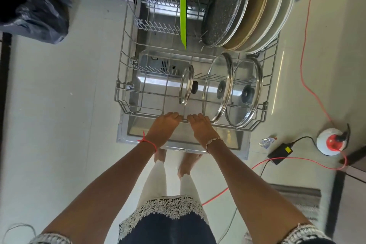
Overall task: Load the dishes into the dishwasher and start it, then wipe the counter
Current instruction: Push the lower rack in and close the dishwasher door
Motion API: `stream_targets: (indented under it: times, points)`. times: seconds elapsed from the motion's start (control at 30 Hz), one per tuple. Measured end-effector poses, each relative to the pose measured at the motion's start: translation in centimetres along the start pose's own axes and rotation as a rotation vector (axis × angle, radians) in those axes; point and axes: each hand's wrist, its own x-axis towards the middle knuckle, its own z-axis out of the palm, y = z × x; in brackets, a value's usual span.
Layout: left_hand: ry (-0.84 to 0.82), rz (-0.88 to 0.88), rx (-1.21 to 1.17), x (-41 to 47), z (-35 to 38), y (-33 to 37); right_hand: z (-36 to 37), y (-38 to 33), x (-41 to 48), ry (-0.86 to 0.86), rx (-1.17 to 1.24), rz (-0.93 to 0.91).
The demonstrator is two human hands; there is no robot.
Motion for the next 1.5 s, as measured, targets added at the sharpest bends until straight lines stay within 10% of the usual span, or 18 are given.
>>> stream_targets:
  times: [1.5]
  points:
    - [0.151,-0.246,-0.079,35.3,-20.4,-9.5,-29.5,10.7,25.3,0.312,-0.211,0.283]
